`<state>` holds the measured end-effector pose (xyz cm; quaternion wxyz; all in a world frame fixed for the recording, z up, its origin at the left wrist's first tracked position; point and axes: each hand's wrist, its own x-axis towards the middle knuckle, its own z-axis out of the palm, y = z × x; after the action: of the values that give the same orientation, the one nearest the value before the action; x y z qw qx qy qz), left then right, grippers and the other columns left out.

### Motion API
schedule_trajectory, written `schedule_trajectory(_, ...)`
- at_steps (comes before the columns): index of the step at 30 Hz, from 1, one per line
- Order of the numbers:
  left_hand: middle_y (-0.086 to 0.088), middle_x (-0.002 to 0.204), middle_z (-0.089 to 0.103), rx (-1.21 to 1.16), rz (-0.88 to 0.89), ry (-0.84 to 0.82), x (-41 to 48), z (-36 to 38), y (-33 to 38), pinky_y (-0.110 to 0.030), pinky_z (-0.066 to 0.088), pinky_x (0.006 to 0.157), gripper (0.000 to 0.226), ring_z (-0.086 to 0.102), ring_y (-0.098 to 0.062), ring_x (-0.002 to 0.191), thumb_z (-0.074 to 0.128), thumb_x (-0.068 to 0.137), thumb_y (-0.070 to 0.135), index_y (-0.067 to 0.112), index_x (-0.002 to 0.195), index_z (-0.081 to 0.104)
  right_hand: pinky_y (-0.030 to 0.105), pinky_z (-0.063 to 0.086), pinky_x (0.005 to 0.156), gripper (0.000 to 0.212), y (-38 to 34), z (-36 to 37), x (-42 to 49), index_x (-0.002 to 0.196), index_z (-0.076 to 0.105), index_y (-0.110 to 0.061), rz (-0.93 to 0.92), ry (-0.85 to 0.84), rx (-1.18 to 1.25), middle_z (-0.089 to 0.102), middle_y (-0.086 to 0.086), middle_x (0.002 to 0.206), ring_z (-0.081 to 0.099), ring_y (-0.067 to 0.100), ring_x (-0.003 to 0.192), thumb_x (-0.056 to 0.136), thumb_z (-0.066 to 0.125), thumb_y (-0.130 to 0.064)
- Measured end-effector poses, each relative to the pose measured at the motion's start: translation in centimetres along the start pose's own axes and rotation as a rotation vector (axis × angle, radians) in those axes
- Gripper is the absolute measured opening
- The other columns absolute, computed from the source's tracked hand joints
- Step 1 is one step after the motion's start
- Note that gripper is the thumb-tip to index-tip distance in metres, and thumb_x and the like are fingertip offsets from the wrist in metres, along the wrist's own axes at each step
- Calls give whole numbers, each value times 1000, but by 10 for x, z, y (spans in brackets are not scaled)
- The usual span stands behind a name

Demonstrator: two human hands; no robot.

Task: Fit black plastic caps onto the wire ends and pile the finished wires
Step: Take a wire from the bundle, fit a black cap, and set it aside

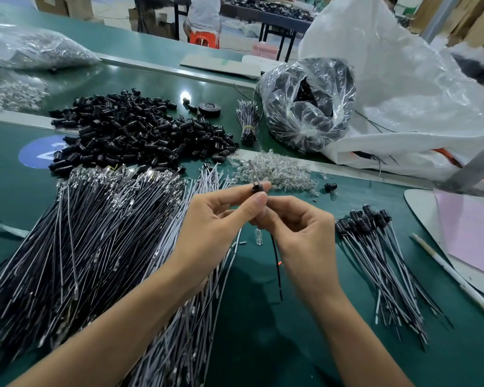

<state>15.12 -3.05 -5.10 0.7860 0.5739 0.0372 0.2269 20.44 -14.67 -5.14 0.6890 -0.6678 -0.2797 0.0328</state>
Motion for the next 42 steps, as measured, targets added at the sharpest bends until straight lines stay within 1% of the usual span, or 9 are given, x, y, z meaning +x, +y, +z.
schedule_trajectory(3,-3,101,76,-48,73,63,1,-2,3,-18,53,77,33,71,-13,96,70,75,23,8,105,71,29,58,74,15,0,0,-1,86,75,-23,-12,2,-35,76,0,77,73,16,73,82,75,-9)
schedule_trajectory(8,-6,81,76,-59,81,166,2,-2,5,-16,52,66,22,70,-11,76,77,64,20,8,83,74,39,59,78,14,2,4,-4,85,74,-27,-14,-9,-56,76,-1,77,74,19,75,80,75,-13)
schedule_trajectory(12,-8,78,76,-90,47,186,1,-1,7,-18,52,60,21,70,-12,71,76,63,20,7,79,74,33,59,76,13,2,4,-4,86,73,-25,-20,-13,-50,76,-1,78,74,17,75,82,73,-12)
schedule_trajectory(17,-8,82,76,-137,51,179,0,-1,9,-19,51,55,8,68,-13,68,71,72,15,12,75,78,19,55,72,11,2,7,-7,89,73,-20,5,-54,11,77,-1,82,74,15,77,84,66,-12)
schedule_trajectory(23,-10,85,76,-146,60,200,-1,0,11,-22,53,58,9,68,-16,69,72,72,16,12,78,78,19,54,72,9,3,8,-9,90,72,-7,14,-47,50,77,4,84,74,17,77,86,64,-10)
schedule_trajectory(25,-10,85,76,-143,62,213,-2,2,11,-23,54,61,12,69,-18,71,73,71,17,10,79,78,19,53,71,10,2,9,-10,89,71,-8,17,-36,42,76,4,82,74,18,76,86,63,-12)
schedule_trajectory(29,-12,83,75,-166,53,229,-4,5,10,-25,54,57,11,70,-19,70,73,71,16,9,79,77,20,52,69,6,2,11,-12,85,68,-11,21,-11,29,76,3,81,73,19,73,86,63,-15)
schedule_trajectory(35,-12,85,76,-172,99,246,-2,5,8,-22,55,69,11,72,-19,74,73,70,13,9,80,77,24,55,66,10,5,10,-11,80,67,-13,23,42,-8,75,6,80,74,20,72,87,71,-7)
schedule_trajectory(42,-13,86,76,-168,110,238,-1,2,7,-22,55,70,12,71,-19,74,74,71,14,9,82,76,38,59,71,6,5,9,-11,83,72,-16,3,34,-69,75,2,79,73,23,73,86,72,-11)
